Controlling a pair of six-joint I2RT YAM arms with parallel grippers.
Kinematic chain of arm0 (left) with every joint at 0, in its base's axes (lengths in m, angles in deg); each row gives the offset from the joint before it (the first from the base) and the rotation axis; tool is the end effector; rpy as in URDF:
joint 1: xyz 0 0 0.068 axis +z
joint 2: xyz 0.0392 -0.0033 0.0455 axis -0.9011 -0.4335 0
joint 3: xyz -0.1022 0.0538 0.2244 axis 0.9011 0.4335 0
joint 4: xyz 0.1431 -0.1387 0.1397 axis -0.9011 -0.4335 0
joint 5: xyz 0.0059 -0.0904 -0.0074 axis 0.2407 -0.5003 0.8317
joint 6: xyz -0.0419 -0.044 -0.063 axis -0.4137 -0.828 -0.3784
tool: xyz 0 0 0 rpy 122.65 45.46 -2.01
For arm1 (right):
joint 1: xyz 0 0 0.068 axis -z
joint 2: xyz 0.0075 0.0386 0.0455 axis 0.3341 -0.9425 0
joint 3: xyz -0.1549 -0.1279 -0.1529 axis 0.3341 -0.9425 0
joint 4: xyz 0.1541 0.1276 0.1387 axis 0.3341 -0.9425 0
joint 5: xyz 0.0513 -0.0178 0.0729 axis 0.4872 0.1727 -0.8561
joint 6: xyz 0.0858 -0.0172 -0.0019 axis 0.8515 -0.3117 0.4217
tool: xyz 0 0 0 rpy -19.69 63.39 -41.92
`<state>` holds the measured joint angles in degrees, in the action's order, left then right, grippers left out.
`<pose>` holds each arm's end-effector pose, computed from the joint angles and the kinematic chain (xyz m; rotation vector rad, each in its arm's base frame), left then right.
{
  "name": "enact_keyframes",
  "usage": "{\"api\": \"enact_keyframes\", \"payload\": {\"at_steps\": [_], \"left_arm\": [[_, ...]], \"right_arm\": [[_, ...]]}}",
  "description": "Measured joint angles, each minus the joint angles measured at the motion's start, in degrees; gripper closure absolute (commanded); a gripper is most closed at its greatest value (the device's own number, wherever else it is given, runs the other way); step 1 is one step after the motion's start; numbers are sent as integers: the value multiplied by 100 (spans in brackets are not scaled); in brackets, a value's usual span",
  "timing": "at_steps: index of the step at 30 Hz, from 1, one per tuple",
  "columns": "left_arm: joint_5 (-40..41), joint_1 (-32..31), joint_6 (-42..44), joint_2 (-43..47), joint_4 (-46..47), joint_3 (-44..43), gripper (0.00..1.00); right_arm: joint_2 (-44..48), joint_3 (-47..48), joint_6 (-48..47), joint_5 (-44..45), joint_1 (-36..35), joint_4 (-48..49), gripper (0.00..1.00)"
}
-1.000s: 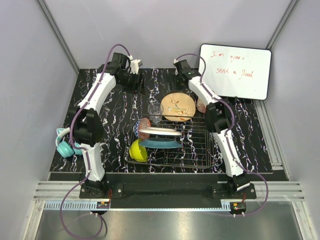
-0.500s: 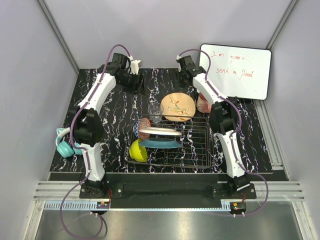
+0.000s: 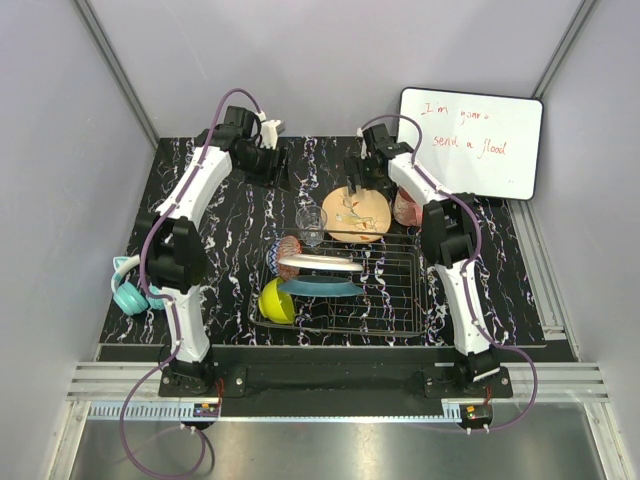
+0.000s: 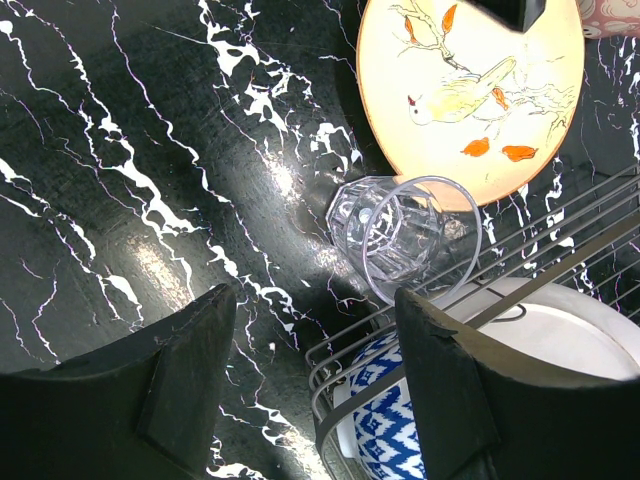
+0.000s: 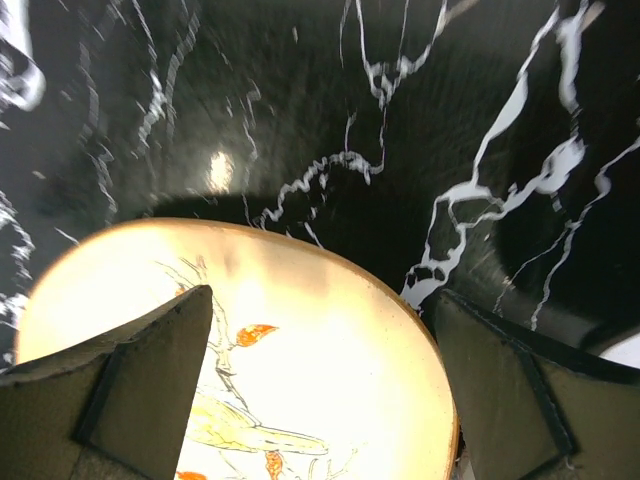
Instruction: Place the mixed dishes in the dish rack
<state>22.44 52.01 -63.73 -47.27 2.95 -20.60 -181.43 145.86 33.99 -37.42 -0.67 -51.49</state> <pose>0.4127 -0.1230 0.2530 0.4770 2.5080 -0.6204 0.4973 0.1858 0.1396 -0.3490 2.5369 0.2177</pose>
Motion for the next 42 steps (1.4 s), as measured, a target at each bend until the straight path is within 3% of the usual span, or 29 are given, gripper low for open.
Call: {"api": "enact_keyframes", "payload": {"at_steps": [5, 8, 11, 12, 14, 15, 23, 26, 42], "left_arm": [[0, -2, 0, 0, 0, 0, 33], [0, -2, -2, 0, 0, 0, 33], [0, -2, -2, 0, 0, 0, 33], [0, 0, -4, 0, 0, 0, 33], [-2, -2, -4, 0, 0, 0, 33], [-2, -2, -7, 0, 0, 0, 33], [0, 0, -7, 2, 4, 0, 33], [2, 0, -7, 22, 4, 0, 33], [98, 0, -4, 98, 7, 2, 33]], "right_arm": [[0, -275, -61, -74, 37, 4, 3], [2, -337, -92, -149, 50, 31, 10], [15, -382, -120, -201, 83, 79, 32], [20, -400, -120, -269, 105, 109, 45], [26, -428, -131, -404, 146, 175, 55], [33, -428, -94, -518, 175, 188, 70], [48, -426, 76, -1104, 146, 184, 87], [48, -428, 109, -1169, 136, 184, 100], [199, -540, 225, -1495, 184, 212, 100]]}}
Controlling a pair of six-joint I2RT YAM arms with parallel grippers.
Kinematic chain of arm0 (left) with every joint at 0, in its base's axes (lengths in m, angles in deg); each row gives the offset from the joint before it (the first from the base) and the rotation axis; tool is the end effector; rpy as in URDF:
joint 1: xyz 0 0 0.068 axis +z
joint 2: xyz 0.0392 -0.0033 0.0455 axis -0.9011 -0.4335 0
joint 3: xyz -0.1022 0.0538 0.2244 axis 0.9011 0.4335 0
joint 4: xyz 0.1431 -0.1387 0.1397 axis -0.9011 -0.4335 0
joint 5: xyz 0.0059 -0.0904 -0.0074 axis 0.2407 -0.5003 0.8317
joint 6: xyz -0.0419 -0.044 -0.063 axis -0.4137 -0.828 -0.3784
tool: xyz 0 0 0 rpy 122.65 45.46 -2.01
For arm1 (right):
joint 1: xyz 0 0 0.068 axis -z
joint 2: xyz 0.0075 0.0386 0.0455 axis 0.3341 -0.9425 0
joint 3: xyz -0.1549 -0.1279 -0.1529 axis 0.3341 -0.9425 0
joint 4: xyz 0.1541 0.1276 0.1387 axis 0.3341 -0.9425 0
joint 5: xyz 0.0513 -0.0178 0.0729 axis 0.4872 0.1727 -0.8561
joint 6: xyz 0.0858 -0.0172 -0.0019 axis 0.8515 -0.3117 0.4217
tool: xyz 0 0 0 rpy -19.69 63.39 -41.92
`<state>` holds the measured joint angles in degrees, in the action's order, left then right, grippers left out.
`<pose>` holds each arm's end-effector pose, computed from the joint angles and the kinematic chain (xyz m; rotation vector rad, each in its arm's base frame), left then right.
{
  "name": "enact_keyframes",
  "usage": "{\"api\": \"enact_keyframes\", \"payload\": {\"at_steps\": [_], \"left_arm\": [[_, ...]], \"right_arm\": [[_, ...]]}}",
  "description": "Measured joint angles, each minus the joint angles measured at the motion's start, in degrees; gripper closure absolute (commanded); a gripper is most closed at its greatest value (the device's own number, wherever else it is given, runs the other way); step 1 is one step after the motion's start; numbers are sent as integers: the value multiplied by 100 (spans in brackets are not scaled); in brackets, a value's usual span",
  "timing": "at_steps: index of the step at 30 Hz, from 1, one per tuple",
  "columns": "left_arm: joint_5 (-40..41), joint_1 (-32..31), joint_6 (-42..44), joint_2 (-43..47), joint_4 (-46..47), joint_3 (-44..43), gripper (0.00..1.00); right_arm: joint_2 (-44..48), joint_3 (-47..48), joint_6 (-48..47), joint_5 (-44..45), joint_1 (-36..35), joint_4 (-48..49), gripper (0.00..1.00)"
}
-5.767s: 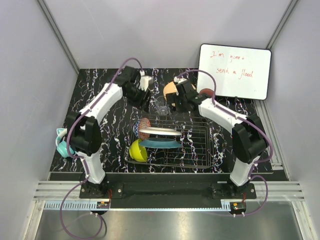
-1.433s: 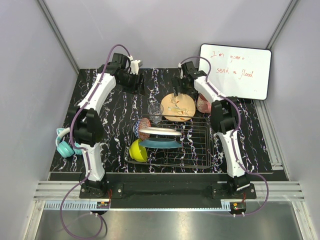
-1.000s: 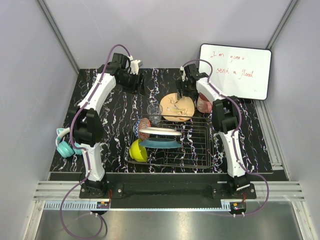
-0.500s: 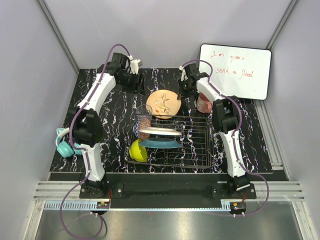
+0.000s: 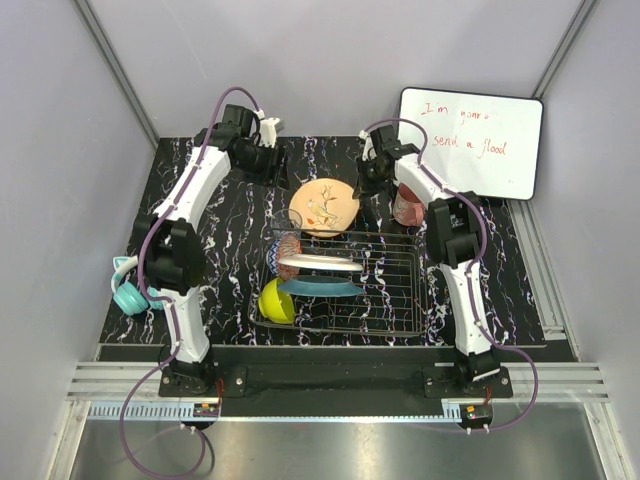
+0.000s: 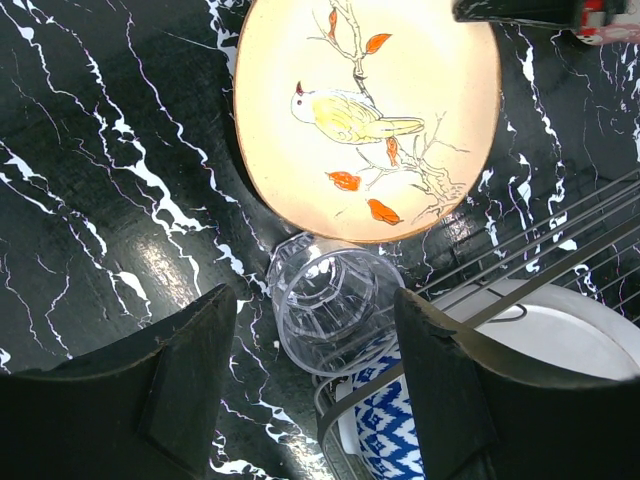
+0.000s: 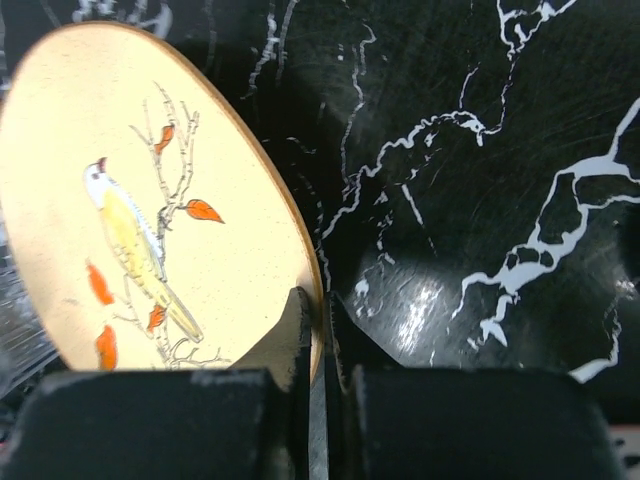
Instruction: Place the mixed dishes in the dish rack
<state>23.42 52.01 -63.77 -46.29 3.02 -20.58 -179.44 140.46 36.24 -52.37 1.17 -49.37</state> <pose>0.4110 -0.1214 0.2595 0.4720 2.4940 -0.5968 0.4871 0.1855 0.1333 -0.3613 2.5736 0.5493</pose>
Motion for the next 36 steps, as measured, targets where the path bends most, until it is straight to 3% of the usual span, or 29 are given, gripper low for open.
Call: {"api": "enact_keyframes", "payload": {"at_steps": [13, 24, 29, 36], "left_arm": [[-66, 0, 17, -44, -31, -46, 28], [-1414, 39, 313, -1591, 28, -1884, 9], [-2258, 63, 568, -1956, 643, -2094, 1], [-2804, 70, 284, -2247, 2031, -1862, 1]], "right_arm": [[1244, -662, 57, -61, 219, 160, 100], [1414, -990, 256, -295, 345, 417, 100], [1523, -1213, 378, -544, 343, 595, 100], [1856, -1467, 363, -752, 334, 713, 100]]}}
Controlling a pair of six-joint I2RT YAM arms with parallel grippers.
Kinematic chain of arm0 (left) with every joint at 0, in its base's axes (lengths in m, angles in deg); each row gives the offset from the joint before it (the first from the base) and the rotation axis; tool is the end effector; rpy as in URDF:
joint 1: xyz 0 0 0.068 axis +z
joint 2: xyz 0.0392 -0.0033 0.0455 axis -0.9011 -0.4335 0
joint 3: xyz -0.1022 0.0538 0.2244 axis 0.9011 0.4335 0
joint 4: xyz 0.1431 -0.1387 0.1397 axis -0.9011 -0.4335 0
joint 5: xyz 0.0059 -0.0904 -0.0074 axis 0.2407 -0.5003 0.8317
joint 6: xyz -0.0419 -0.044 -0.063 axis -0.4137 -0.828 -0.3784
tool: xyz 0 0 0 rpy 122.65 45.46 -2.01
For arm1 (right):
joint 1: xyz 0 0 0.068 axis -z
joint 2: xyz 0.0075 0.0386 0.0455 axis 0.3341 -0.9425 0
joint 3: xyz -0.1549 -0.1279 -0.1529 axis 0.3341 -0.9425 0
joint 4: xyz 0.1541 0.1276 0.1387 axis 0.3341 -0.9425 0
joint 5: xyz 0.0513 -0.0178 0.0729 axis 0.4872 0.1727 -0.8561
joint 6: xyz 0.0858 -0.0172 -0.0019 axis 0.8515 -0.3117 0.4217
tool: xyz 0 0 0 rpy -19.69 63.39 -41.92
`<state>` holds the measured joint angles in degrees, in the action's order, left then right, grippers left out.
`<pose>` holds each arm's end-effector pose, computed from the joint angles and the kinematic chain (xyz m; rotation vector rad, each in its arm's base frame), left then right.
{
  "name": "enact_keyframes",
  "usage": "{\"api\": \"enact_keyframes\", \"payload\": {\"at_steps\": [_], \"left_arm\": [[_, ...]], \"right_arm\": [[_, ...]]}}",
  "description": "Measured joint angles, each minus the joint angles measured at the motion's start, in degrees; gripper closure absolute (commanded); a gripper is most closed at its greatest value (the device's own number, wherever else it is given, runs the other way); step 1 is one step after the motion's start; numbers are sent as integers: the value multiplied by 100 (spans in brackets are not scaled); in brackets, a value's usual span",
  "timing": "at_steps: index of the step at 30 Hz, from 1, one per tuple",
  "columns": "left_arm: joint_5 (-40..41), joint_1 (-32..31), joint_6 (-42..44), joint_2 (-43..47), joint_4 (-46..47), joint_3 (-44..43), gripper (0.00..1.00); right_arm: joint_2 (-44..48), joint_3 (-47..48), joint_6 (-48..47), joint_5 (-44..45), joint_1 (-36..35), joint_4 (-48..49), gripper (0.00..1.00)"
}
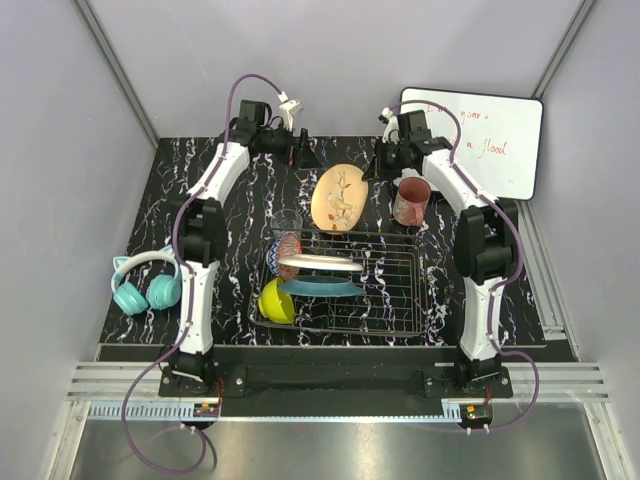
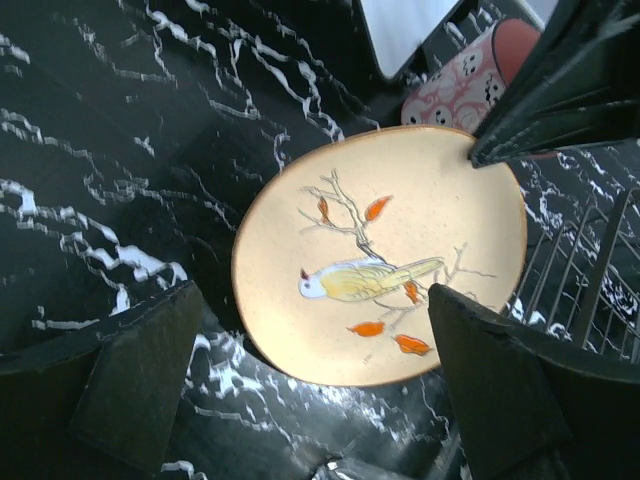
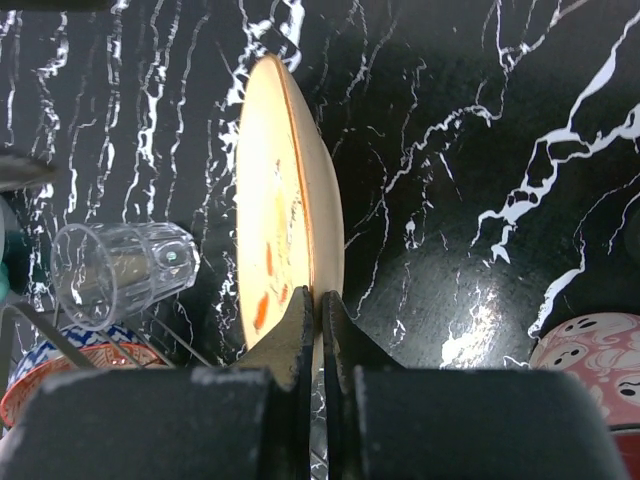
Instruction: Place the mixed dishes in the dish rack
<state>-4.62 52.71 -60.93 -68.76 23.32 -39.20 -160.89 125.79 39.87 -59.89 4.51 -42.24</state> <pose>0.4978 -0.1643 0.2321 0.7705 2.0171 -1.0765 0.4570 0.1559 0.2209 -0.2921 2.3855 0.7246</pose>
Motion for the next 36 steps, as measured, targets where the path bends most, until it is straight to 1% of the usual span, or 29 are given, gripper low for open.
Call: {"api": "enact_keyframes", "payload": {"at_steps": [5, 12, 14, 15, 17, 19, 24, 29, 36], "left_arm": [[-138, 2, -511, -271, 883, 39, 1], [-494, 4, -1300, -444, 1598, 236, 1], [-621, 4, -1368, -444, 1766, 420, 4], [-664, 2, -1370, -439, 1825, 542, 7], [-691, 2, -1327, -439, 1814, 769, 24], [-719, 2, -1207, -446, 1696, 887, 38], [-822, -20, -577, -457, 1270, 870, 37], [-820, -85, -179, -457, 1054, 870, 36], [-811, -249, -50, -697, 837, 632, 35]], "right_arm": [[160, 0, -85, -42, -4, 7, 100], [332, -103, -184, -42, -61, 15, 100], [341, -157, -190, -39, -76, 33, 100], [341, -197, -195, -39, -85, 33, 100], [341, -284, -201, -20, -92, 31, 100], [341, -345, -199, -15, -94, 31, 100], [341, -411, -190, -15, -96, 37, 100], [341, -409, -184, -17, -103, 63, 100], [341, -409, -173, -11, -118, 79, 100]]}}
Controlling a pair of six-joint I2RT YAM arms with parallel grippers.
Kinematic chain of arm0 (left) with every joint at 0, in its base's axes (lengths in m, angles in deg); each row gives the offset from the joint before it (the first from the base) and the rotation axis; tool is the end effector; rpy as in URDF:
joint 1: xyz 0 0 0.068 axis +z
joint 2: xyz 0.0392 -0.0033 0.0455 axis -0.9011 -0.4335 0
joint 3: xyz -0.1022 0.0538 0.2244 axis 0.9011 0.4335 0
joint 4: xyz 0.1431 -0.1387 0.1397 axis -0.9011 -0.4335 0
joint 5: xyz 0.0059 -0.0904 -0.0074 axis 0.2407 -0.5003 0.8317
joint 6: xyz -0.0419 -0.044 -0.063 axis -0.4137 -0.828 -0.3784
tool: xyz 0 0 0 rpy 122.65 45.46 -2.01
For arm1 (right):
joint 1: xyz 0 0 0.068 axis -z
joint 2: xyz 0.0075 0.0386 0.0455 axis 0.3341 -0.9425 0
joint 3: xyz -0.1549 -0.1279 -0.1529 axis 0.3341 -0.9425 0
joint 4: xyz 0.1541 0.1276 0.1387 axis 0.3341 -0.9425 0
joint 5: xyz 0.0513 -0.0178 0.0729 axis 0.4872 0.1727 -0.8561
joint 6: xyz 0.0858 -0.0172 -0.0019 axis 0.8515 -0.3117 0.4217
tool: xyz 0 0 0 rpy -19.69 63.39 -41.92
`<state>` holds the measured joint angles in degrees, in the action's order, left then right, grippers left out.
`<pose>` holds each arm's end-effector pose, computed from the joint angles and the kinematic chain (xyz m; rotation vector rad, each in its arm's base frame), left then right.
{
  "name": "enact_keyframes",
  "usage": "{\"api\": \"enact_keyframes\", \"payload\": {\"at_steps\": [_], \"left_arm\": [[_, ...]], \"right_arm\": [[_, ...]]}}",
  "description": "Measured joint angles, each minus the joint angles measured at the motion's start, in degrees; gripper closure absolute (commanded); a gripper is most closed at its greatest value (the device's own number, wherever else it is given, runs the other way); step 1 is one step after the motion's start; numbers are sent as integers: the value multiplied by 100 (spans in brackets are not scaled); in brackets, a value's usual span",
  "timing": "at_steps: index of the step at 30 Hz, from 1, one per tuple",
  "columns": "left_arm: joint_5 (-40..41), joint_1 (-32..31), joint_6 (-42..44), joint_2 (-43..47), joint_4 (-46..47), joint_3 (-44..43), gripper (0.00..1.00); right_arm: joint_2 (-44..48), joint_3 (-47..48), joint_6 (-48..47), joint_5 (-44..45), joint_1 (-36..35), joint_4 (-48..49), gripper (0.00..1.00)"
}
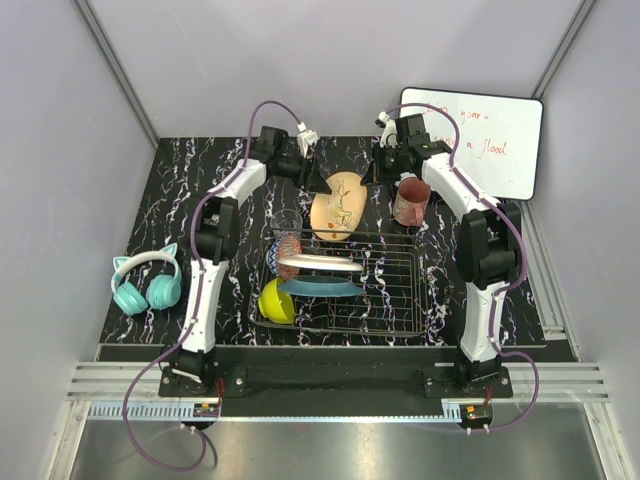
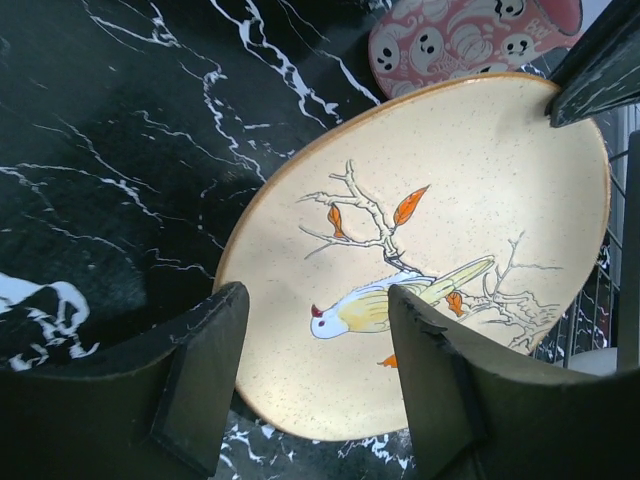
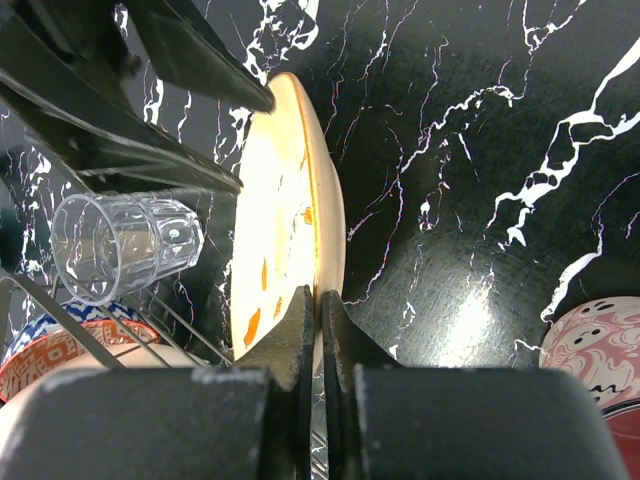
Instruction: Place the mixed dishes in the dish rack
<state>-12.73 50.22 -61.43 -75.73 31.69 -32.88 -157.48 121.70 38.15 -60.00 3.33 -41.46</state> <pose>0.4946 -0.1932 0.1542 0.8430 2.0255 -1.2979 0.4418 0.1619 0.2256 -0.3534 2.3738 0.7225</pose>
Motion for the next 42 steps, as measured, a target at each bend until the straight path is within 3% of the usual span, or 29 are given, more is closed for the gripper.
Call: {"api": "enact_keyframes", "payload": {"at_steps": [2, 3, 6, 10, 13, 26, 35, 42], "left_arm": [[22, -44, -7, -37, -59, -2, 32], [26, -57, -9, -46, -61, -2, 24], [52, -70, -116, -76, -105, -90, 16], [142, -35, -492, -118, 46, -262, 16], [109, 92, -955, -70, 721, -48, 15], [-758, 483, -1856, -37, 2000, 2, 16], [-1495, 542, -2225, -39, 2323, -138, 18], [-1685, 590, -2409, -208, 2533, -236, 11]], "right_arm": [[0, 0, 9, 4, 0, 11, 100], [0, 0, 11, 7, 0, 15, 100], [0, 0, 13, 17, -4, 42, 100], [0, 0, 13, 24, -22, 59, 100], [0, 0, 9, 2, -48, 59, 100], [0, 0, -662, 15, -299, 83, 100], [2, -313, -1652, 225, -299, 680, 100], [28, -339, -2035, 219, -299, 1078, 100]]}}
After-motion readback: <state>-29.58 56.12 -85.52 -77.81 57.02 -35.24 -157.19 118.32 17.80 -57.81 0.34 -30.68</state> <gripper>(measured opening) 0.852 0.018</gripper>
